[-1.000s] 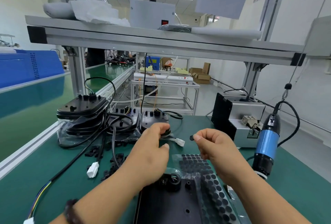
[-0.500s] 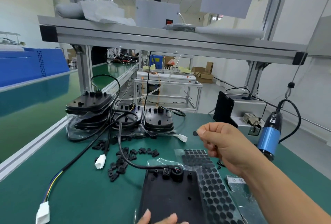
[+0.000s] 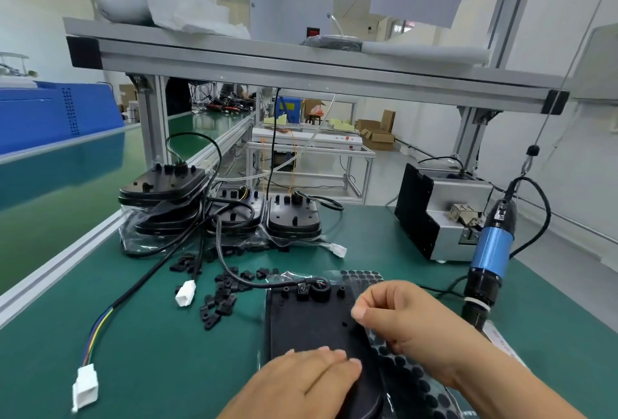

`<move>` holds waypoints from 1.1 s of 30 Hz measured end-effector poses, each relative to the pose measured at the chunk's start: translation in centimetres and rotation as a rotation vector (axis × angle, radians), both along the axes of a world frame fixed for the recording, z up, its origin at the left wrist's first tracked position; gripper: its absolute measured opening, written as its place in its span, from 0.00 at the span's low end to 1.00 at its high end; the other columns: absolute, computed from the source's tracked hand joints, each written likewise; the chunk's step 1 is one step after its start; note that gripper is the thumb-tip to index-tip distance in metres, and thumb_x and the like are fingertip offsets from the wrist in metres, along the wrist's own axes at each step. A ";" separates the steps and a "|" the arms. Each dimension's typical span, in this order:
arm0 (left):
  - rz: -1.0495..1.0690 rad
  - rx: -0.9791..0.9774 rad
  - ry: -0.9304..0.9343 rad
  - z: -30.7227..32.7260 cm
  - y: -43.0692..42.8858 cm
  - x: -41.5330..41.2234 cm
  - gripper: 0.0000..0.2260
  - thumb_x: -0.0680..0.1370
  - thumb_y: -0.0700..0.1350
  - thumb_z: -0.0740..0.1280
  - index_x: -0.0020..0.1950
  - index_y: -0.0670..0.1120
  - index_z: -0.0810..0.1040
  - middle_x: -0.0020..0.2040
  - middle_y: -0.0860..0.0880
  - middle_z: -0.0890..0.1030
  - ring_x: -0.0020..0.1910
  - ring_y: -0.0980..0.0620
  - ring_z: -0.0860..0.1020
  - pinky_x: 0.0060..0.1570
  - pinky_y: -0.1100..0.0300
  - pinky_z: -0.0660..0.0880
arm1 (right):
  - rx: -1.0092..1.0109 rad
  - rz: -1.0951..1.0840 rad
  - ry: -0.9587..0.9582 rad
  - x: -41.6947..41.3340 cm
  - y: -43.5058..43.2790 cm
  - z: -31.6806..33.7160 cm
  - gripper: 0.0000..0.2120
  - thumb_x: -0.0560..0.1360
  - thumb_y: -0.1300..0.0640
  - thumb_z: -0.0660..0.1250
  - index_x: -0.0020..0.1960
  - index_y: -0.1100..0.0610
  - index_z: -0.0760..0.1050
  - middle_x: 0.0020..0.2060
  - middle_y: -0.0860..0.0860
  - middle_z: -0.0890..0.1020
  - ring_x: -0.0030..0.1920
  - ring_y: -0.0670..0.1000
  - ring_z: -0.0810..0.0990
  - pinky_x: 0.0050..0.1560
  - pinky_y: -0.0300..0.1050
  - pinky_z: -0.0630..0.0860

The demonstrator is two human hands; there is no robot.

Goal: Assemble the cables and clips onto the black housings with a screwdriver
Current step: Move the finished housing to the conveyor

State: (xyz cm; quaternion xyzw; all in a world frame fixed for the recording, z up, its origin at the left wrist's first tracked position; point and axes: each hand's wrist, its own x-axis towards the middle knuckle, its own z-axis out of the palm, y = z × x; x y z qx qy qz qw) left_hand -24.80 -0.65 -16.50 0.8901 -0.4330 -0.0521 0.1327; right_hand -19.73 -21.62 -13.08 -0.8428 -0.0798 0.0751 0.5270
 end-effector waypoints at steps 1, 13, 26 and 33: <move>0.097 -0.227 0.006 0.8 0.0 0.8 0.15 0.81 0.60 0.49 0.67 0.73 0.63 0.60 0.84 0.53 0.59 0.86 0.49 0.60 0.84 0.47 | -0.014 0.000 0.004 0.0 0.0 -0.1 0.14 0.76 0.57 0.68 0.31 0.48 0.77 0.30 0.52 0.69 0.28 0.47 0.62 0.29 0.38 0.61; 0.228 -0.151 -0.202 2.9 -0.6 2.5 0.12 0.76 0.58 0.59 0.55 0.68 0.78 0.56 0.73 0.74 0.57 0.78 0.69 0.55 0.82 0.63 | -0.065 -0.012 0.022 0.3 0.3 -0.1 0.12 0.76 0.57 0.68 0.34 0.51 0.76 0.27 0.45 0.73 0.27 0.43 0.67 0.28 0.32 0.65; 0.262 -0.225 -0.225 1.1 -0.8 3.7 0.19 0.80 0.57 0.49 0.71 0.69 0.61 0.69 0.75 0.59 0.67 0.77 0.51 0.51 0.85 0.44 | -0.133 -0.026 -0.013 -0.1 0.9 0.2 0.11 0.76 0.57 0.68 0.34 0.52 0.77 0.27 0.45 0.73 0.27 0.43 0.67 0.30 0.33 0.66; 0.258 -0.182 -0.216 1.4 -0.8 3.5 0.19 0.80 0.57 0.48 0.71 0.68 0.60 0.70 0.74 0.57 0.68 0.75 0.51 0.48 0.87 0.43 | -0.146 -0.034 -0.022 -0.1 1.1 0.2 0.12 0.75 0.57 0.68 0.33 0.52 0.76 0.24 0.44 0.73 0.25 0.42 0.67 0.27 0.32 0.65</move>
